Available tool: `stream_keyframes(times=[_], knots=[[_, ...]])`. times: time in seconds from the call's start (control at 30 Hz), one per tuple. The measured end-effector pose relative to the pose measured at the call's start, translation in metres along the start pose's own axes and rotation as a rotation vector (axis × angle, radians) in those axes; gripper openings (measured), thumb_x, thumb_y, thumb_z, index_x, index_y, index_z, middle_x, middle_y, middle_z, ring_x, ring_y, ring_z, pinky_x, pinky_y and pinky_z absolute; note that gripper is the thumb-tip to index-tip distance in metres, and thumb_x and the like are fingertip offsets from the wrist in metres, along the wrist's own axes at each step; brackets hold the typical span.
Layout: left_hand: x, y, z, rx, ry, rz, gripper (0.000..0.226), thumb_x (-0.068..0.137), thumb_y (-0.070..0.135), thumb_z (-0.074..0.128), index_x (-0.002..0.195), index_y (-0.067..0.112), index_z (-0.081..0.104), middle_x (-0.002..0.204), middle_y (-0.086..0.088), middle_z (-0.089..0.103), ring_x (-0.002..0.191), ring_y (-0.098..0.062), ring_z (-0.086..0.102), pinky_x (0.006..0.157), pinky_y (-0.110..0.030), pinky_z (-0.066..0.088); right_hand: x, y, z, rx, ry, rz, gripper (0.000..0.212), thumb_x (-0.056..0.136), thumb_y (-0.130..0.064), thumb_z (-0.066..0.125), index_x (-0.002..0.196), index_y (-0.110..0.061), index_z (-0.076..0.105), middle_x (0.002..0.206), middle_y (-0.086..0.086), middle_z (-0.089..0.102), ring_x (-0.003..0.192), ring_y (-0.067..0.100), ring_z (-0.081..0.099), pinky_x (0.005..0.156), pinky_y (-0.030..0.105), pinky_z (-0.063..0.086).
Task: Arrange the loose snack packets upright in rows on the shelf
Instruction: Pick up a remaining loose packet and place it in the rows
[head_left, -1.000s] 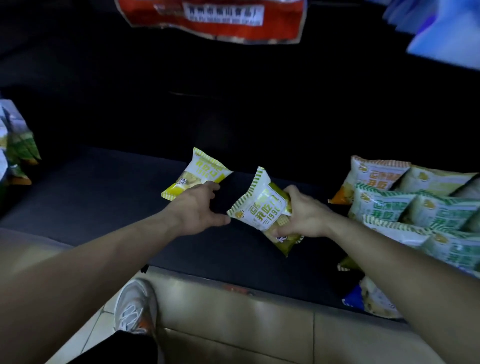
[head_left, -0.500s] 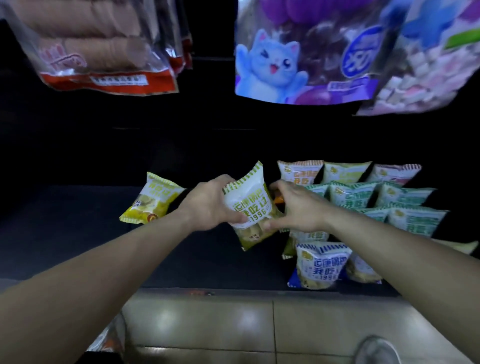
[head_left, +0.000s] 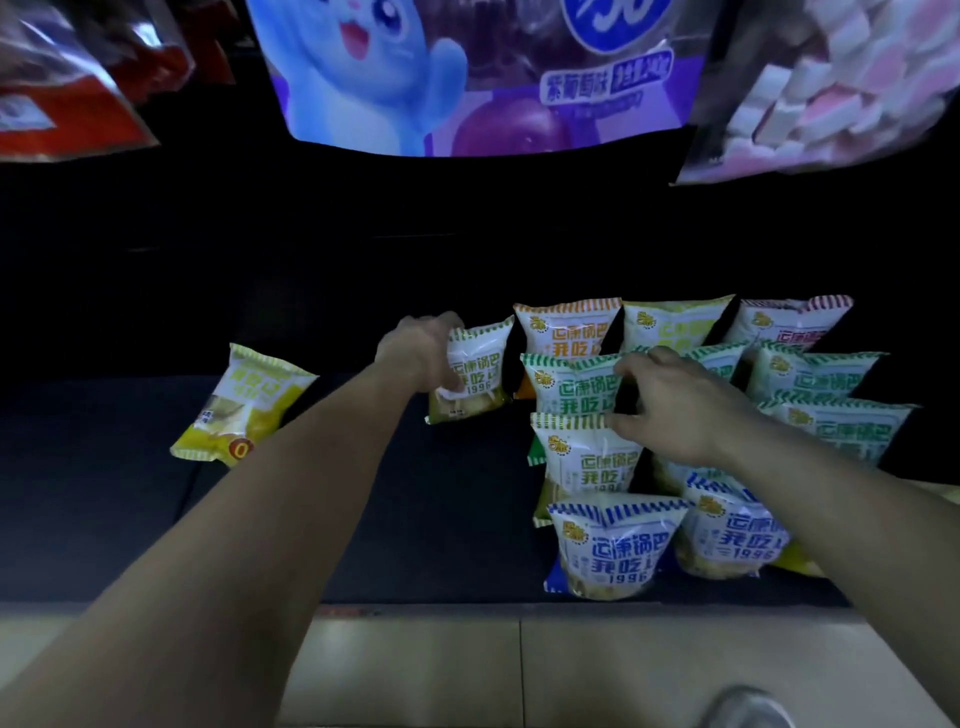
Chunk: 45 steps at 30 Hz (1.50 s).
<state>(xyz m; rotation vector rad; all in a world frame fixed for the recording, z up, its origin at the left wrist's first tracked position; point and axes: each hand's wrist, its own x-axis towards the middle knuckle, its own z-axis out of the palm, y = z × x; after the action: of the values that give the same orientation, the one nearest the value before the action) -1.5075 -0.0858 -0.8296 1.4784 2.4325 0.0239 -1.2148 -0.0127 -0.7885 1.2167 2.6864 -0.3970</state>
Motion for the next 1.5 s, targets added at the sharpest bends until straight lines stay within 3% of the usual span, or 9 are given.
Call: stream_keyframes(times=[0.23,0.43,0.73,0.83,0.97,1.23,1.4,1.5], knots=[[0.036,-0.010,0.005,0.133,-0.028,-0.053,0.091,0.066,0.046,0.084,0.143,0.034,0.036,0.133,-0.010,0.042,0.124,-0.033,0.036,0.095,-0.048,0.044,0.008,-0.006,0.009,-0.016,-0.086,-0.035,0.062,0.095,-0.051,0.054,0.148,-0.026,0.031,0.148,0.003,0.033,0.130,0.028,0.042,0.101,0.046,0.042],[0.026,-0.009,0.022,0.157,0.278,0.007,0.081,0.068,0.041,0.084,0.135,0.025,0.041,0.128,-0.005,0.049,0.119,-0.029,0.041,0.094,-0.044,0.039,0.012,-0.011,0.010,-0.012,-0.090,-0.040,0.063,0.094,-0.050,0.055,0.147,-0.027,0.031,0.147,0.002,0.035,0.128,0.026,0.042,0.100,0.045,0.043],[0.018,-0.005,0.026,0.284,0.336,0.019,0.085,0.073,0.046,0.079,0.142,0.028,0.034,0.135,-0.009,0.039,0.123,-0.031,0.036,0.097,-0.044,0.040,0.010,-0.033,0.013,-0.059,-0.119,-0.092,0.059,0.093,-0.051,0.054,0.143,-0.026,0.035,0.141,0.002,0.040,0.125,0.026,0.044,0.099,0.045,0.043],[0.008,-0.007,0.021,0.271,0.325,0.030,0.093,0.074,0.048,0.077,0.148,0.023,0.026,0.138,-0.010,0.039,0.125,-0.031,0.036,0.096,-0.043,0.040,0.010,-0.047,0.011,-0.069,-0.119,-0.107,0.060,0.092,-0.051,0.054,0.144,-0.026,0.036,0.140,0.002,0.040,0.126,0.026,0.043,0.099,0.044,0.042],[-0.024,-0.033,-0.008,0.170,0.290,0.025,0.086,0.078,0.050,0.071,0.148,0.022,0.028,0.140,-0.009,0.040,0.126,-0.030,0.038,0.097,-0.044,0.040,0.008,-0.077,0.007,-0.066,-0.093,-0.147,0.060,0.091,-0.051,0.055,0.143,-0.026,0.037,0.137,0.003,0.041,0.124,0.027,0.044,0.098,0.043,0.042],[-0.155,-0.170,-0.064,0.150,-0.032,-0.102,0.076,0.084,0.062,0.059,0.147,0.029,0.033,0.147,-0.001,0.037,0.132,-0.024,0.037,0.099,-0.045,0.044,0.008,-0.183,0.013,-0.086,-0.116,-0.263,0.058,0.091,-0.050,0.054,0.141,-0.022,0.039,0.139,0.006,0.041,0.126,0.030,0.043,0.095,0.042,0.040],[-0.215,-0.242,-0.057,0.033,-0.050,-0.225,0.074,0.083,0.059,0.062,0.145,0.024,0.038,0.137,-0.005,0.045,0.125,-0.027,0.046,0.099,-0.042,0.043,0.020,-0.259,0.051,-0.045,-0.186,-0.280,0.062,0.092,-0.047,0.056,0.144,-0.021,0.037,0.141,0.006,0.040,0.125,0.028,0.045,0.096,0.042,0.044],[-0.227,-0.273,-0.043,-0.002,-0.072,-0.277,0.075,0.086,0.057,0.060,0.148,0.023,0.033,0.143,-0.006,0.040,0.127,-0.028,0.044,0.100,-0.040,0.042,0.037,-0.301,0.079,-0.011,-0.227,-0.268,0.066,0.091,-0.047,0.057,0.147,-0.021,0.034,0.144,0.006,0.039,0.127,0.029,0.044,0.099,0.045,0.044]])
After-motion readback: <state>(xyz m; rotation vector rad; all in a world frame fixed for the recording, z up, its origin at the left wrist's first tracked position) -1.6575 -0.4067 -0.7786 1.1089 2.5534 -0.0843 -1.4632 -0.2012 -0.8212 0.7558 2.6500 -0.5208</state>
